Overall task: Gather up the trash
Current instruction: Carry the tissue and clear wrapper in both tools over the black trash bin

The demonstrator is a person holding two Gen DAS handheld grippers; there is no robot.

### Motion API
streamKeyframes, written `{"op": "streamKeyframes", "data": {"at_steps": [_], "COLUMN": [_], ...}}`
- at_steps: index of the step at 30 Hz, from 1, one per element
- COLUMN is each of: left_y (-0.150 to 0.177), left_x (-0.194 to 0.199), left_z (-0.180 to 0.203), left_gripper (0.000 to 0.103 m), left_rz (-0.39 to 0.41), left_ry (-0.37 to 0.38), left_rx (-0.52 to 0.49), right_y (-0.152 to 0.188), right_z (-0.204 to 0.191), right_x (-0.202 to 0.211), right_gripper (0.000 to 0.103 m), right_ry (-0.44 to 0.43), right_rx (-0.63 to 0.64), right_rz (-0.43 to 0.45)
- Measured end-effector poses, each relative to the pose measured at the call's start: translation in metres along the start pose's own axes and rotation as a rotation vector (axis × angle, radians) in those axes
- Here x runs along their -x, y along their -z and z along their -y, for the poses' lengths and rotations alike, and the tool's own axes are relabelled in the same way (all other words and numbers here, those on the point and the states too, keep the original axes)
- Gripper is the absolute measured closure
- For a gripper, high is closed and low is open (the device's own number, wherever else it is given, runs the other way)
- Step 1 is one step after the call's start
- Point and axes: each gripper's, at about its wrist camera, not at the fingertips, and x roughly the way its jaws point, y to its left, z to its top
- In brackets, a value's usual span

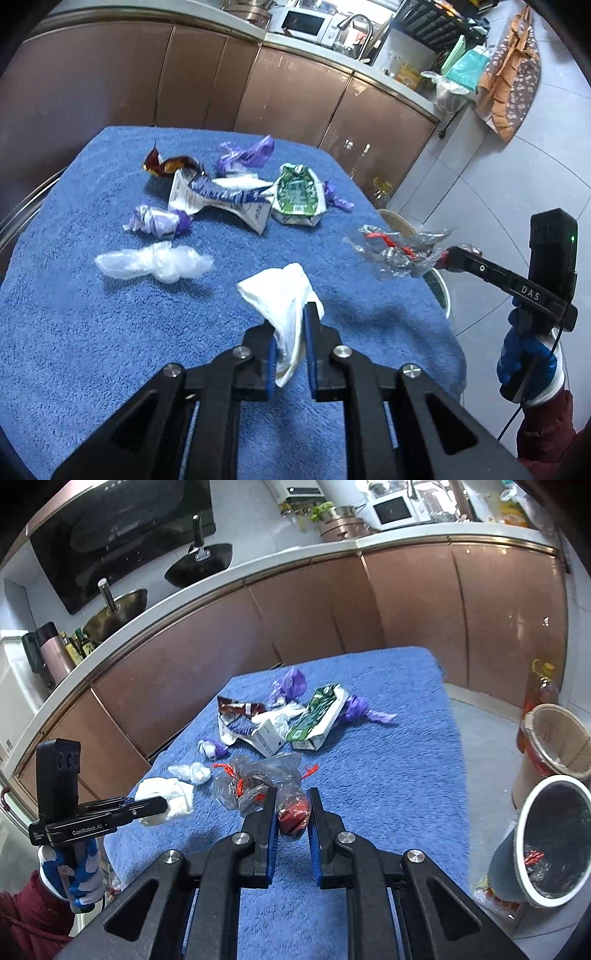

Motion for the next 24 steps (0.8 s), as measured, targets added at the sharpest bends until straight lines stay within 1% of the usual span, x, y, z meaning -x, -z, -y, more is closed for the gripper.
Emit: {"op": "streamKeyframes", "data": {"at_steps": [11, 15, 18, 20, 24], "left_y": [-0.006, -0.010, -0.014, -0.021, -0.038], "left_x": [0.026, 0.029, 0.029, 0.026, 0.010], "left_z": [0.019, 0.023, 0.028, 0.035, 0.063], "left_gripper": [0.091, 0.091, 0.091, 0.091, 0.091], "left_rz": [0.073, 0.084, 0.086, 0.087, 0.076], "left_ry": [0.029, 0.032, 0.034, 0.049, 0.081], "left_rx": [-0.025, -0.025, -0.029, -0.037, -0.088], "right_y": [0.004, 0.005, 0.006, 0.007, 0.009], "right_z": [-0.006, -0.004, 0.003, 0.010, 0.029], "right_x": [0.049, 0.067, 0.078, 0.084, 0.097], "right_gripper": [0.089, 0.089, 0.089, 0.089, 0.089], "right_ry": [0.074, 0.101, 0.113, 0.133, 0.185], "right_rx": [0.000, -0.010, -0.032, -0.043, -0.077], "right_rz": [0.082, 0.117, 0.142, 0.154, 0.183]}}
